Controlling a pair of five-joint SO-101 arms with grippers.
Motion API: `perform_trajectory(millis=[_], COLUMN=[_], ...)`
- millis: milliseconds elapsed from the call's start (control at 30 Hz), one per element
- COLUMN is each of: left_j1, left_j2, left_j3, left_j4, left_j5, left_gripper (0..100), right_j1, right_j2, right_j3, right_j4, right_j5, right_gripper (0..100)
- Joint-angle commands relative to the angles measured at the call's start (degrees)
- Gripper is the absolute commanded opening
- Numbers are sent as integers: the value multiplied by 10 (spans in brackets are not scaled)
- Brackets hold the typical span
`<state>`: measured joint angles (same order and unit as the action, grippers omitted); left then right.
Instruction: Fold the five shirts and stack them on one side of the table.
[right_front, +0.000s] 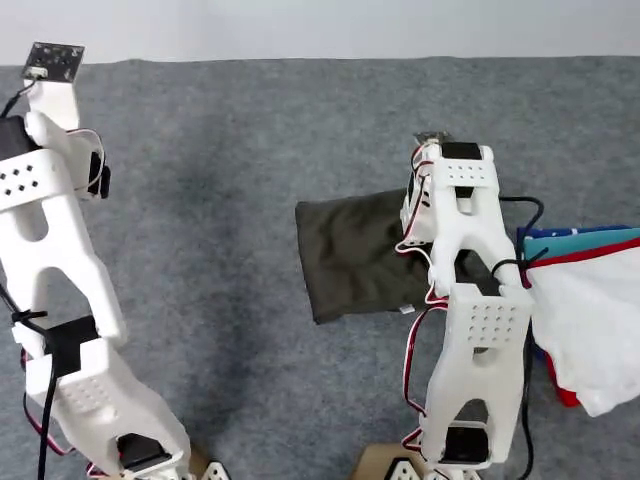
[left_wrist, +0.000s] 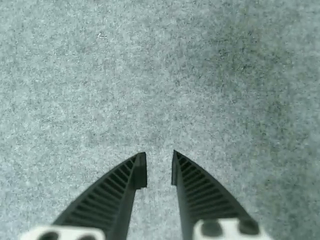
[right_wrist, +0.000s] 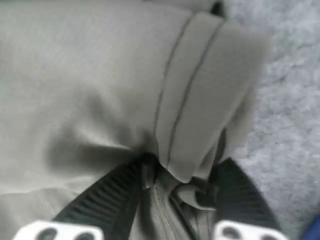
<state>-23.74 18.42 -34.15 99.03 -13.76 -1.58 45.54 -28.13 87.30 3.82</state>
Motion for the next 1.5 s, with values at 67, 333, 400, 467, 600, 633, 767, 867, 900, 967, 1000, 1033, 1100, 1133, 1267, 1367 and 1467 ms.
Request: perform_trajectory(millis=[67,333,400,467,600,633,767,867,900,967,1000,1033,1100,1133,1267,1367,1467], left_j1=[-8,-9,-9,-10,-17,-19,-33,-39,-40,-40,-40,-40,-39,-38,-37,-37,-37], left_j2=[-38,-43,-44,-44,-44,-44,-44,-44,-44,-44,-44,-44,-44,-44,-44,-44,-44], left_j3=[-2,-2,-2,-2,-2,-2,-2,-2,-2,-2,-2,-2,-2,-2,-2,-2,-1], left_j4=[14,15,15,15,15,15,15,15,15,16,16,16,16,16,16,16,16], left_j5=[-2,-1,-1,-1,4,12,25,26,26,26,26,26,26,26,26,26,26], left_gripper=[88,87,87,87,87,87,87,87,87,87,87,87,87,87,87,87,87], right_j1=[-18,-19,-22,-31,-49,-53,-72,-83,-85,-84,-82,-81,-78,-76,-73,-73,-73], right_j2=[13,13,15,20,39,46,82,112,122,141,149,155,164,167,166,166,165], right_j3=[-1,-104,-154,-199,-262,-273,-317,-349,-360,-384,-397,-410,-436,-453,-519,-576,-644], right_j4=[-3,-3,-6,-8,-44,-57,-107,-133,-138,-143,-138,-129,-113,-109,-106,-102,-58], right_j5=[2,85,143,190,260,280,345,367,371,370,369,367,328,295,177,109,43], right_gripper=[22,9,9,9,9,9,9,9,9,22,52,99,198,241,290,289,289])
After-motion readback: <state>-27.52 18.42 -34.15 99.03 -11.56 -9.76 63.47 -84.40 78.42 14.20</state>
